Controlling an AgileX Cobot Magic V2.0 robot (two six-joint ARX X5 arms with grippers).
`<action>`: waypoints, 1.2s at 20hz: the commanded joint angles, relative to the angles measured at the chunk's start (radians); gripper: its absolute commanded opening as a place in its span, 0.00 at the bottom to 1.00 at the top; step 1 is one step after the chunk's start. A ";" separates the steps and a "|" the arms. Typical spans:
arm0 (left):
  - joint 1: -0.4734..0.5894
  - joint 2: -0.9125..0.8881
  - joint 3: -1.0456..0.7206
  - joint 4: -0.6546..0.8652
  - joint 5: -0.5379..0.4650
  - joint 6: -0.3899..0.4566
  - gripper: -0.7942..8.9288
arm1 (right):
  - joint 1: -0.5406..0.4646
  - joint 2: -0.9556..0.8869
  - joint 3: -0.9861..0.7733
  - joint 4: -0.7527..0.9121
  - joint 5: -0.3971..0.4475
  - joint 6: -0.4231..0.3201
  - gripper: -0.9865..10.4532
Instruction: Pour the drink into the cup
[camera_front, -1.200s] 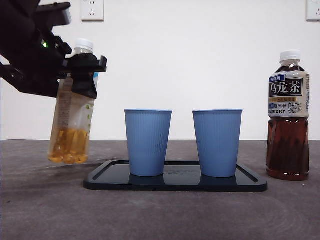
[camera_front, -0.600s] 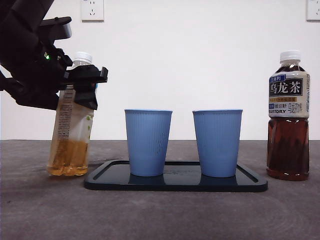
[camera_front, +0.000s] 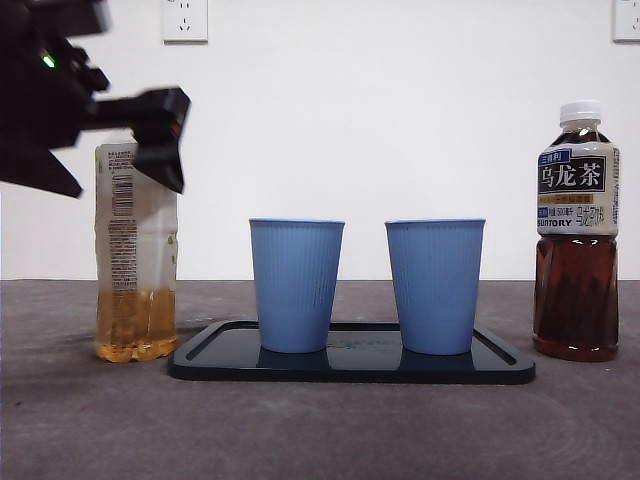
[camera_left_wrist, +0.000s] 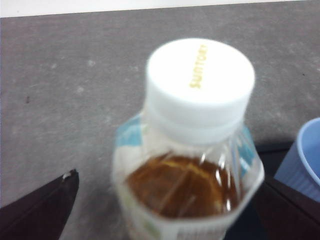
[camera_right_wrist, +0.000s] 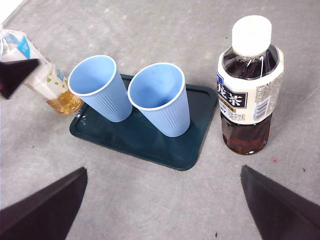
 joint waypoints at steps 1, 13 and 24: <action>-0.019 -0.094 0.021 -0.093 0.000 -0.008 0.69 | 0.005 0.005 0.016 0.008 -0.002 -0.011 0.51; -0.100 -0.526 0.273 -0.787 0.301 -0.007 0.69 | 0.005 0.003 0.016 0.005 -0.282 -0.053 0.51; -0.103 -0.624 0.309 -0.937 0.306 -0.002 0.19 | 0.005 -0.003 0.016 -0.050 -0.293 -0.053 0.28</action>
